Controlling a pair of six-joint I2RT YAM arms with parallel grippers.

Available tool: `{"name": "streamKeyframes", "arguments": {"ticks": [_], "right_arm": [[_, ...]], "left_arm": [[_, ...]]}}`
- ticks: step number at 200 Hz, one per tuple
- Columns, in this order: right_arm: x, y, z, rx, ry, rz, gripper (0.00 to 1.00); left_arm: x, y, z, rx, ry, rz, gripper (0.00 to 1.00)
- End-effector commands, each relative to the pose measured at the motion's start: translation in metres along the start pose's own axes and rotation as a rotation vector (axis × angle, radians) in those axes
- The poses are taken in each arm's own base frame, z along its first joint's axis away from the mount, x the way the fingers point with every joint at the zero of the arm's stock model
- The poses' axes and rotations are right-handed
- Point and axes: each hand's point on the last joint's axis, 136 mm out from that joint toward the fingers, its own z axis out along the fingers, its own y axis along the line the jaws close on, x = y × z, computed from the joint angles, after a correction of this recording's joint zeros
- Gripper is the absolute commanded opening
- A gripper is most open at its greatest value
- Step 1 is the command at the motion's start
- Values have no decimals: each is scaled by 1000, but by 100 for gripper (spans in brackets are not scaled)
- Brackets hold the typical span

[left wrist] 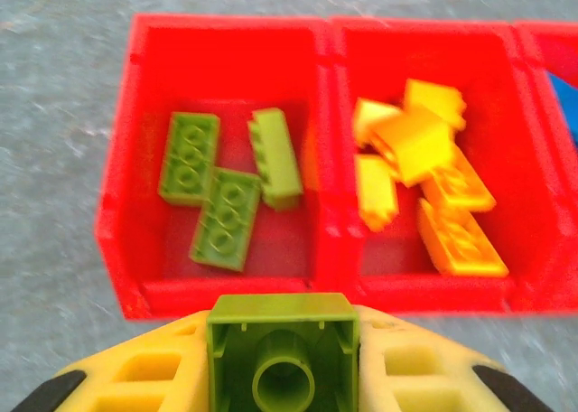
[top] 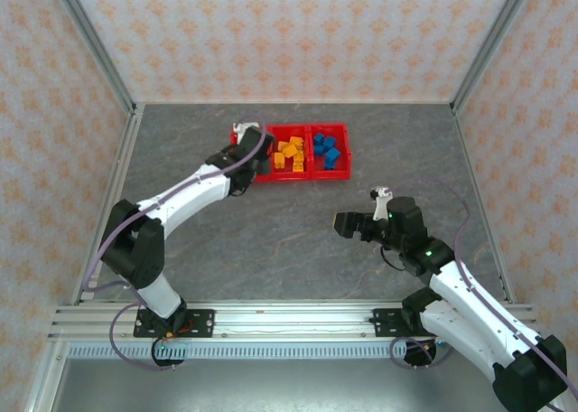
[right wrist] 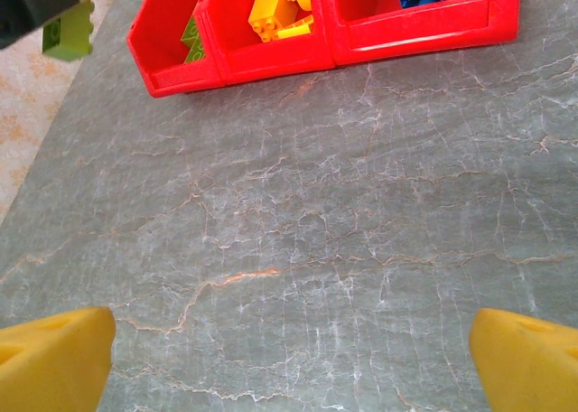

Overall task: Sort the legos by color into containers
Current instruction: Pick up the lego from the center of the table, then place the lego in the container.

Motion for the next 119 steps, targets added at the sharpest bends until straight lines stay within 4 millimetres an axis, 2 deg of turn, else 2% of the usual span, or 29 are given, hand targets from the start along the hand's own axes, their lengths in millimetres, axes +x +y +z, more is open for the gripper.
{"name": "streamKeyframes", "arguments": {"ticks": [1, 22, 55, 60, 91, 119], "right_arm": [[-2, 5, -2, -19, -12, -23, 100], [-2, 5, -2, -18, -10, -23, 100], [-2, 4, -2, -14, -11, -24, 100], [-2, 4, -2, -14, -10, -25, 100], [-2, 4, -2, -13, -9, -25, 100], [-1, 4, -2, -15, -8, -27, 100]], "left_arm": [[-13, 13, 17, -42, 14, 14, 24], [-33, 20, 34, -67, -5, -10, 25], [-52, 24, 59, -64, -5, -54, 28], [-45, 25, 72, -75, 15, -45, 28], [-40, 28, 103, -82, 50, -49, 29], [-35, 24, 122, -66, 75, -43, 33]]}}
